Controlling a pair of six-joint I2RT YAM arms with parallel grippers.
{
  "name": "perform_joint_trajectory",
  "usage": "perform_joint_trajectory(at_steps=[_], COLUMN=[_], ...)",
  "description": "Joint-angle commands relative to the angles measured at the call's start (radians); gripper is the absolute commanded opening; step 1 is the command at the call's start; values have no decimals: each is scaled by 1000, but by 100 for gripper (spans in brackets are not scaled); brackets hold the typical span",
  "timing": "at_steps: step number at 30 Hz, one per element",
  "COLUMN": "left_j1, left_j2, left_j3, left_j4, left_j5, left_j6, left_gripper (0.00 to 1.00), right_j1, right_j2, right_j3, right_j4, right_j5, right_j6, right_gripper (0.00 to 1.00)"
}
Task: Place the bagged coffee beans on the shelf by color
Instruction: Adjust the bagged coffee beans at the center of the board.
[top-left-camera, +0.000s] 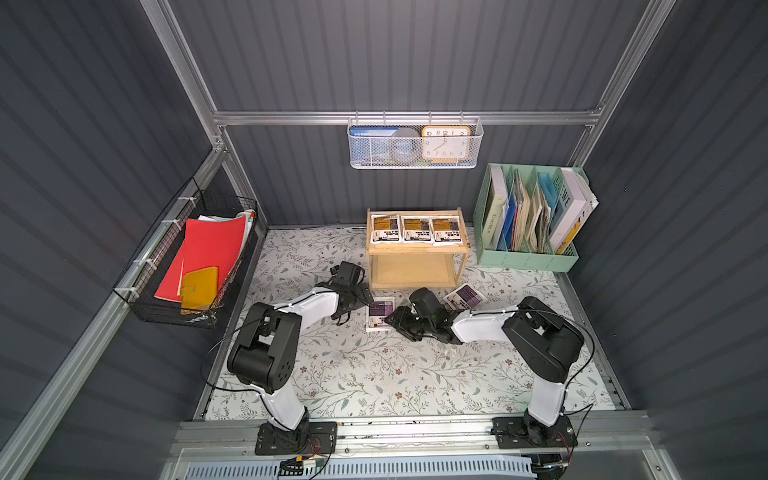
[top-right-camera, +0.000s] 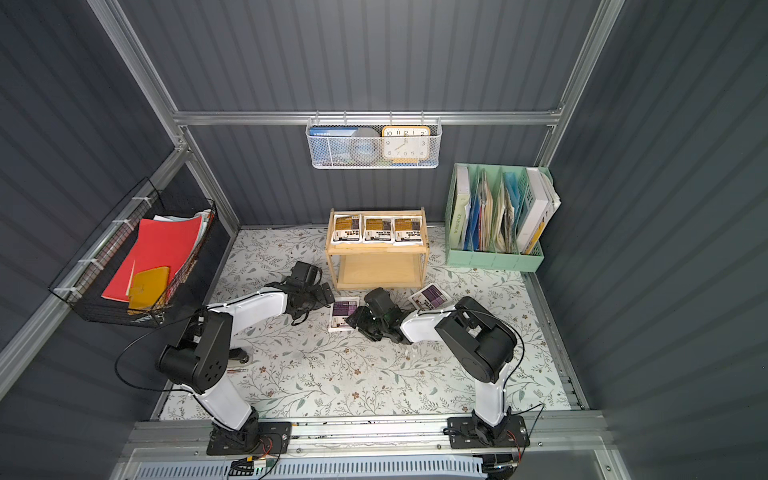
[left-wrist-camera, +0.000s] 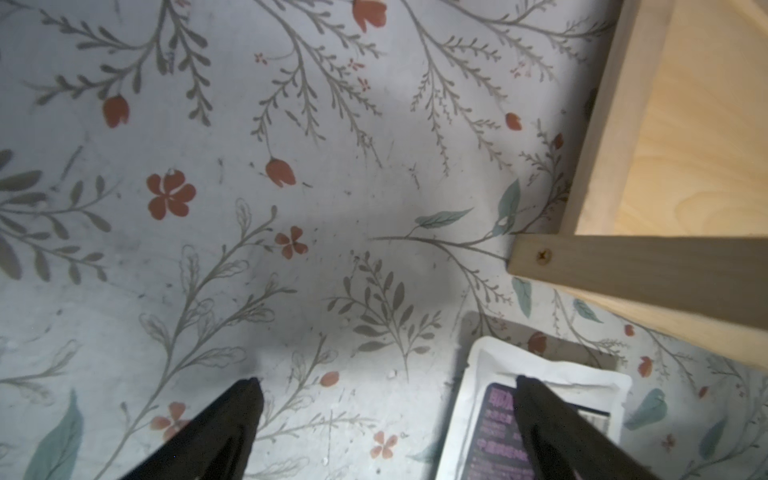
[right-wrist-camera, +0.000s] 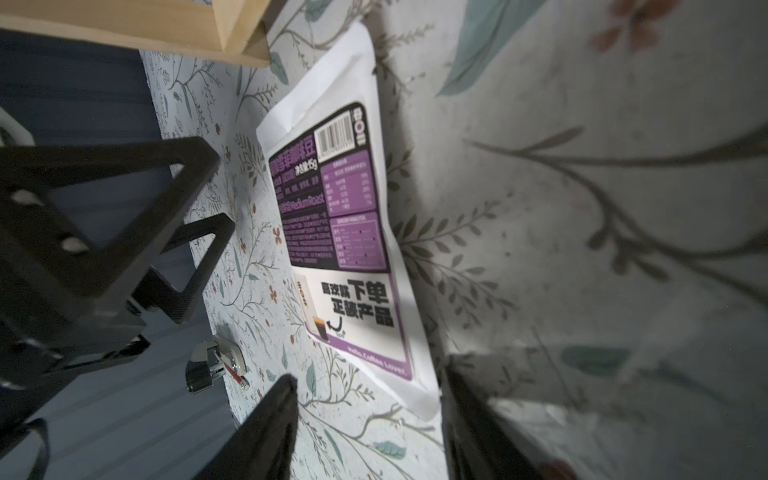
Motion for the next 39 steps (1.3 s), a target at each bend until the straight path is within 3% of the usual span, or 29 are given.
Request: perform_joint_trajectory(at_steps=[1,16,33,39], left_j1=[-9,-55,-110,-113], left_j2=[37,65,-1,-38], left_j3=[26,46,7,24], left_j4=[-77,-114,-121,-138], left_j5=[-37,-57,-49,-51], left_j6=[5,2,-44,-45], left_gripper=[100,100,100,100], right_j1=[2,0,-8,-19], right_j2=[37,109,124,87], right_j3=[-33,-120,-196,-247], right_j4=[12,235,346,344], right_j5=[21,8,4,-54], right_j6=[47,191,242,211], right_gripper=[57,52,1,0])
